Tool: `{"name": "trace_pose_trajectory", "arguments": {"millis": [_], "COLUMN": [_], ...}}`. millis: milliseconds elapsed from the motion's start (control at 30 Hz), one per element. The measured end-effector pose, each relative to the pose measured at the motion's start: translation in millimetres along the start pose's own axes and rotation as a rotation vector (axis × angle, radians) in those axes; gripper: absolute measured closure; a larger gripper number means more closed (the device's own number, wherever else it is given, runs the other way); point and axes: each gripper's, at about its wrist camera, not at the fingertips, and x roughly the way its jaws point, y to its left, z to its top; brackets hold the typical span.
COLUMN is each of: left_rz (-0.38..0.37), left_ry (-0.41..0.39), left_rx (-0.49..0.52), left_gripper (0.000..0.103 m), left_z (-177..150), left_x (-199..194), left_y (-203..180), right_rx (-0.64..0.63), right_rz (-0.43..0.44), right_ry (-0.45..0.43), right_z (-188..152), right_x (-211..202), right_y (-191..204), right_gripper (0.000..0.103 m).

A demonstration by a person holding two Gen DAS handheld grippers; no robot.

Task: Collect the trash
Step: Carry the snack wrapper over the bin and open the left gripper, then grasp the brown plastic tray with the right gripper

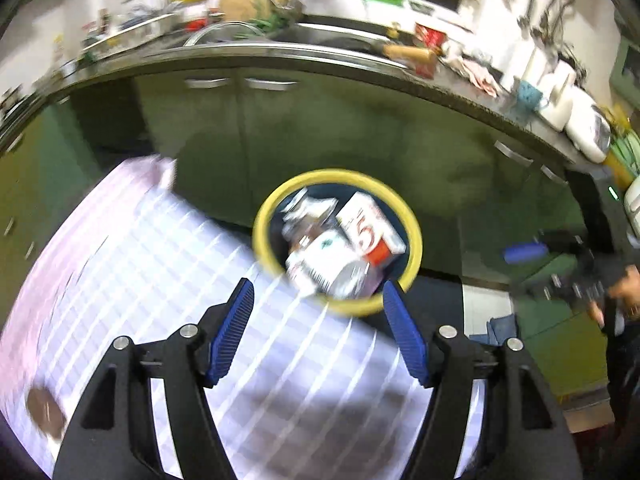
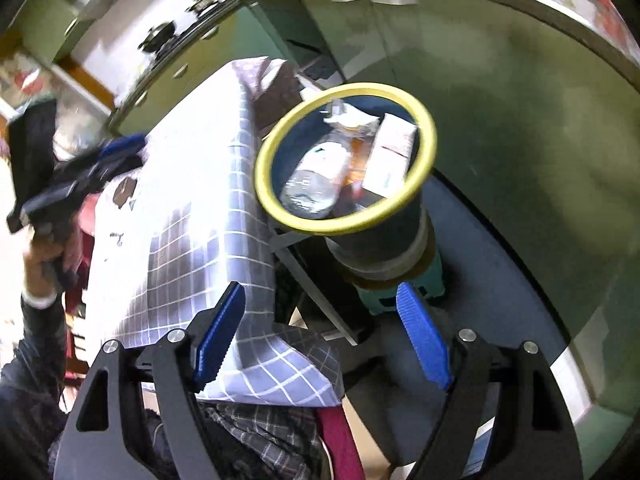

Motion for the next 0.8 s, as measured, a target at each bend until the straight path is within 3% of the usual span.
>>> {"name": "trace_pose_trajectory", "arguments": {"millis": [133, 267, 333, 467, 633, 800], "left_rz": [0.052, 0.169, 0.237, 0.391, 0.411, 0.390], "left_ry": [-0.016, 0.006, 0.015, 0.060, 0.082, 0.057], "left_rx": [-0.099, -0.208, -0.266, -0.345, -0.399, -0.405], "left_gripper": [0.036, 0.033, 0.027, 0.027, 0.027, 0.027], "left_z": [-73, -126, -145, -170, -188, -205], "left_x": [-53, -91, -106, -118, -115, -131], "left_y": [28, 68, 93, 149, 186, 178], "right_rx": [-0.106, -0.233, -0.300, -0.375, -0.473, -0.598], "right_rz": [0.026, 0.064, 0.091, 0.113, 0.109, 0.138], "right_ry": [0.039, 0.089, 0.112, 0.136, 0.149, 0.177], "right_z": [16, 28, 33, 35, 51, 83], "right_x": [21, 48, 61, 77, 103, 154], "right_y": [48, 106, 138, 180, 236, 313], "right_gripper": [0.025, 0.025, 0.025, 0.025, 0.025, 0.025]}}
